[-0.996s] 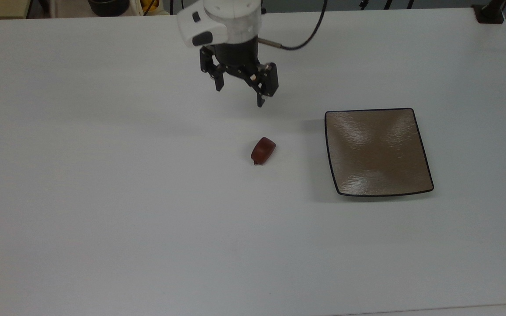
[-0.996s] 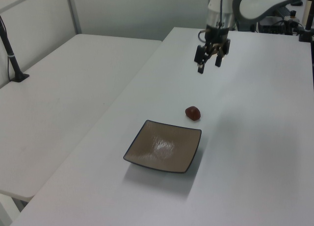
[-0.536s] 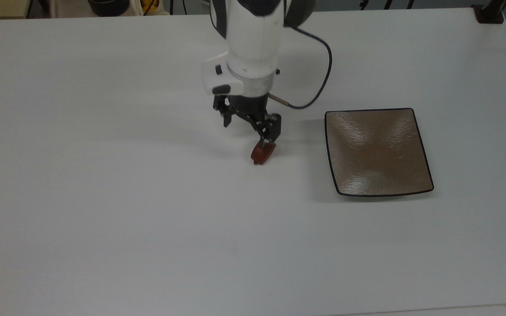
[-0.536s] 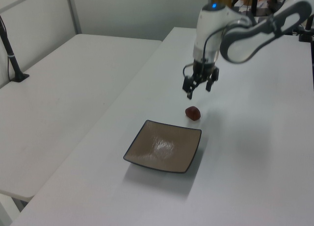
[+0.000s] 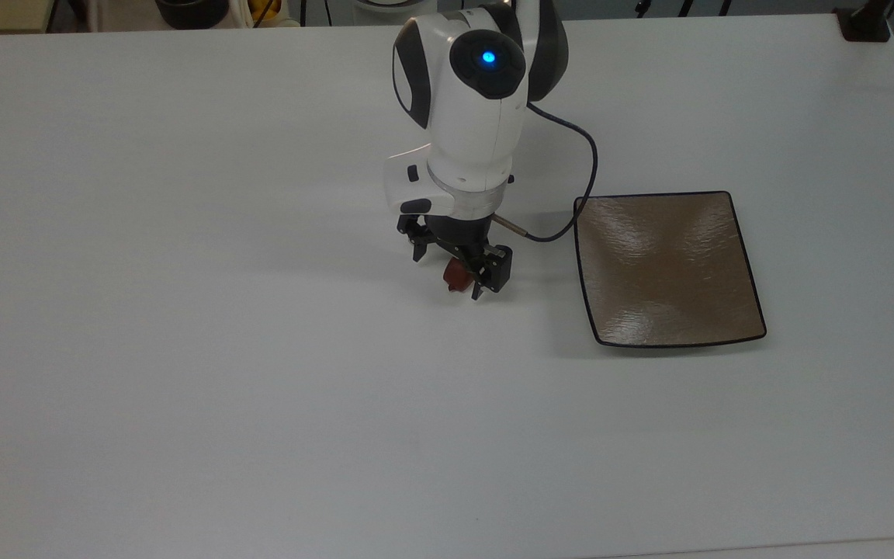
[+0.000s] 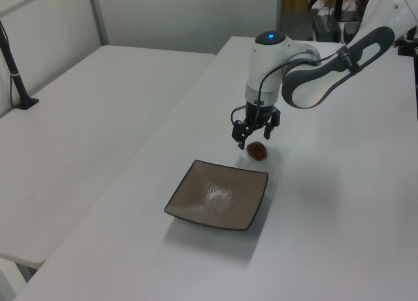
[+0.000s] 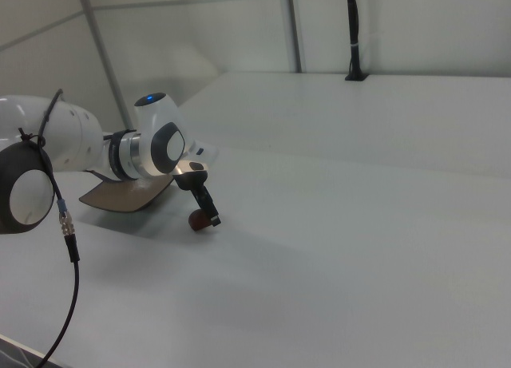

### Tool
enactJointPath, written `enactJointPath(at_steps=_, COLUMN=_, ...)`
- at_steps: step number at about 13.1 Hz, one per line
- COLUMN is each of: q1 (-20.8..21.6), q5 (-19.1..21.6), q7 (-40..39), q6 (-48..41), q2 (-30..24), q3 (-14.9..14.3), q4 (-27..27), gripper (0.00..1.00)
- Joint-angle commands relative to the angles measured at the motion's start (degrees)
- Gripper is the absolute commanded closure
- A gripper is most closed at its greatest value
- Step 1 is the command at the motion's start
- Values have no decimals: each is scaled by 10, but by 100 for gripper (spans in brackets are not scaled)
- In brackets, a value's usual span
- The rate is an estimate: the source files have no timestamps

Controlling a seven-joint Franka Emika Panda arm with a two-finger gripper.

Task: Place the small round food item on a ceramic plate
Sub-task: 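Close the gripper on the dark red food item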

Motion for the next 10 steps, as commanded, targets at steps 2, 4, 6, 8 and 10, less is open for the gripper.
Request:
enactJointPath(at_steps=2, q1=2, q5=-12, q7=20, q6=4, q2=17, q3=27, q4=8, gripper=0)
enactJointPath(at_steps=4, q1=3, q5=-13, q7=19, q6=3, q2=17, q3=28, q4=8, gripper=21)
enactJointPath(at_steps=6, q1=1, q5=-12, q7=19, q6=3, q2=17, q3=28, q4=8, gripper=67)
enactJointPath(at_steps=8, q1=1, q5=-13, q7=19, q6=3, q2=16, q3=28, q4=9, gripper=67)
enactJointPath(at_steps=10, q1=0, q5=-13, q7=19, q6=1, q2=13, q3=28, q4=9, gripper=67)
